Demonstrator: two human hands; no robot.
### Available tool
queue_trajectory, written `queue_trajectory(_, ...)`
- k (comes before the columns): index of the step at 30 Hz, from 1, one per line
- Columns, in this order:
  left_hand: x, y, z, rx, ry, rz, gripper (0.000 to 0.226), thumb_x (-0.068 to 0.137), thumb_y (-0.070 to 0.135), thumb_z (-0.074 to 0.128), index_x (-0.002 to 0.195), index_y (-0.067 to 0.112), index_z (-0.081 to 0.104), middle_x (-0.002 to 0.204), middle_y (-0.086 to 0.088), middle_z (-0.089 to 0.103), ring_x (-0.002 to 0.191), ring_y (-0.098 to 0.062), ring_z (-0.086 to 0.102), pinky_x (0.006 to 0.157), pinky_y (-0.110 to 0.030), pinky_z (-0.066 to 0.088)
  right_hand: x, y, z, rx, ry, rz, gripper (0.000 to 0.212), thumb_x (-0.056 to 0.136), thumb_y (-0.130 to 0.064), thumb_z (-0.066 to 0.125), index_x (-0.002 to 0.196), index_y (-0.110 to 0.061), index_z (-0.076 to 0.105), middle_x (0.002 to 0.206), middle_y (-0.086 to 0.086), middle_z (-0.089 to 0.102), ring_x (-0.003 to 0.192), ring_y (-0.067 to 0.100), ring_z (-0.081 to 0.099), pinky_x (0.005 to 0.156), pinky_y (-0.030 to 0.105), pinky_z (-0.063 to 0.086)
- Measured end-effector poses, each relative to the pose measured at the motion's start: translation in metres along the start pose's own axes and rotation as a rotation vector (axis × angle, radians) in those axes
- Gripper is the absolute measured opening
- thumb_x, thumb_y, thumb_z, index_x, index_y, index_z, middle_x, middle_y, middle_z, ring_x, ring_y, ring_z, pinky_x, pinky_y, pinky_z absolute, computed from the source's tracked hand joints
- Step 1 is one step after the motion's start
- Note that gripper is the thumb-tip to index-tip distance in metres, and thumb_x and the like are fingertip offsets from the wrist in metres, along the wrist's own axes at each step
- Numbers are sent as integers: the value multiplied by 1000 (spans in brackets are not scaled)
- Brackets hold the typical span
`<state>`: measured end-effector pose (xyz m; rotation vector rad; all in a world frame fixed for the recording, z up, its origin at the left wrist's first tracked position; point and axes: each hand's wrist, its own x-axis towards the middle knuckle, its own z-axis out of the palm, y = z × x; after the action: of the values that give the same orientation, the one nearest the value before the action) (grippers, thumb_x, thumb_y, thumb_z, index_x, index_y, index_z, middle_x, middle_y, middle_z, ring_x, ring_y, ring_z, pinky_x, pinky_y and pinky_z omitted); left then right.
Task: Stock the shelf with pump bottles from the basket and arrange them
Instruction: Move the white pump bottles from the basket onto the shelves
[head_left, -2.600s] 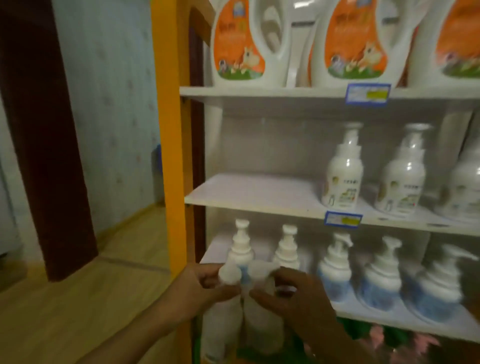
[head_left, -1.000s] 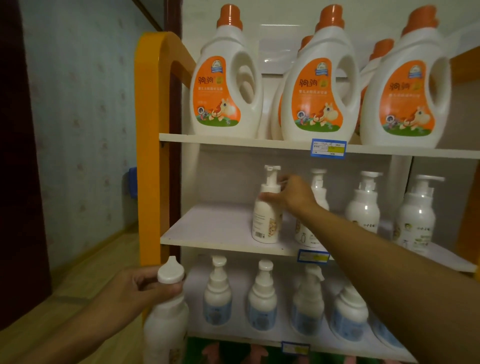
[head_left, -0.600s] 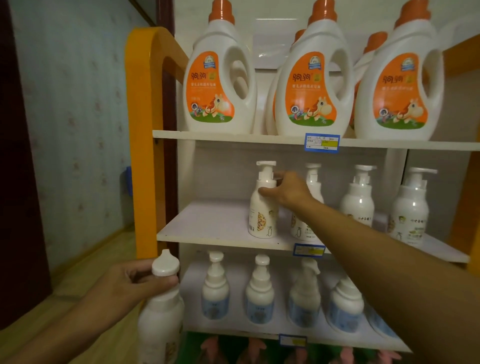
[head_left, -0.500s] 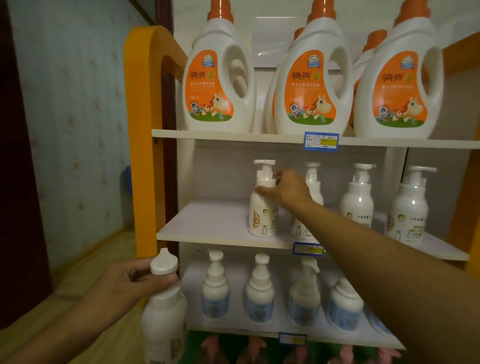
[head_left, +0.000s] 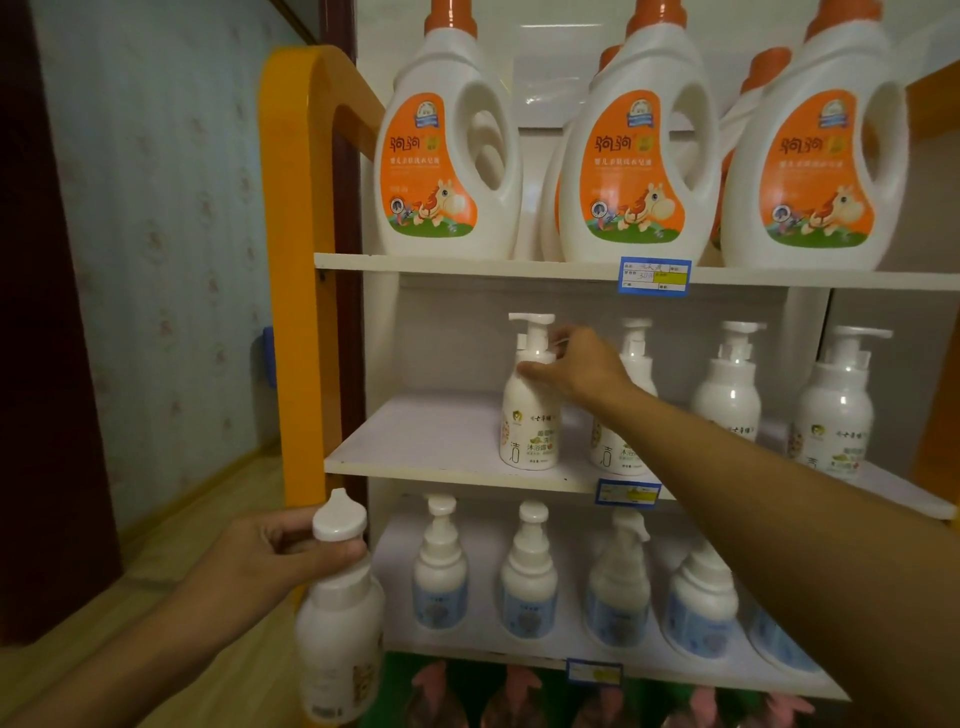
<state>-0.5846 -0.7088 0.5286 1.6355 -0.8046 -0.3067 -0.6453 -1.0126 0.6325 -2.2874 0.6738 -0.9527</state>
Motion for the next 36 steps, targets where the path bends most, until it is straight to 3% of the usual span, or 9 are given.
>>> queue_trajectory(3,1,0,0,2,28,-16,48,48,47,81,92,28,76,81,24,74,75,10,67,63,-14,43,-1,1,-1,20,-56,-12,59,78,-31,72,130,-15,50,125,6,61,110,25,59,94,44,50)
queue_trajectory(6,3,-2,0,21,64,-15,33,61,30,71,94,27,72,79,26,73,73,12,66,60,-13,43,-2,3,1,4,-66,-7,42,81,-27,70,118,-11,60,117,9,66,103,26,63,92,43,52)
queue_trajectory(10,2,-4,1,5,78,-8,25,58,29,75,83,32,74,78,24,74,70,12,67,55,-10,45,-1,3,2,-12,-37,-1,40,78,-35,73,109,-11,64,112,10,69,101,27,64,91,46,51)
queue_trajectory(15,1,-3,2,14,52,8,17,56,35,74,71,41,75,74,29,72,70,15,65,49,-7,45,-1,6,3,-9,-14,6,52,76,-38,74,119,-12,58,117,8,67,106,26,63,93,43,50)
queue_trajectory(20,1,-2,3,55,60,59,18,74,18,71,87,31,69,69,34,69,67,19,62,47,-2,44,-7,8,5,10,4,-20,62,79,-42,71,129,-11,51,126,7,60,111,25,58,86,33,46)
queue_trajectory(25,1,2,-1,58,38,71,22,69,33,74,90,35,71,82,31,71,77,15,65,58,-6,45,-46,2,6,81,208,-248,37,81,-37,69,111,-20,53,109,0,56,95,16,56,86,35,51)
queue_trajectory(28,6,13,1,57,34,124,31,58,46,78,87,37,75,89,25,73,83,8,67,56,-7,49,-81,-12,14,125,-80,-340,24,82,-32,69,102,-19,64,92,-3,65,83,14,62,78,32,54)
queue_trajectory(32,17,41,15,42,61,212,18,75,25,73,91,32,73,85,22,75,80,4,69,55,-5,49,-129,-30,46,81,-562,-392,62,75,-53,68,130,-33,47,120,-11,60,102,6,60,86,27,53)
queue_trajectory(36,26,60,23,24,68,260,16,78,29,70,92,35,70,83,27,73,78,10,67,54,-5,48,-138,-35,63,198,-396,-412,65,75,-49,70,132,-31,44,124,-11,61,106,3,59,89,25,53)
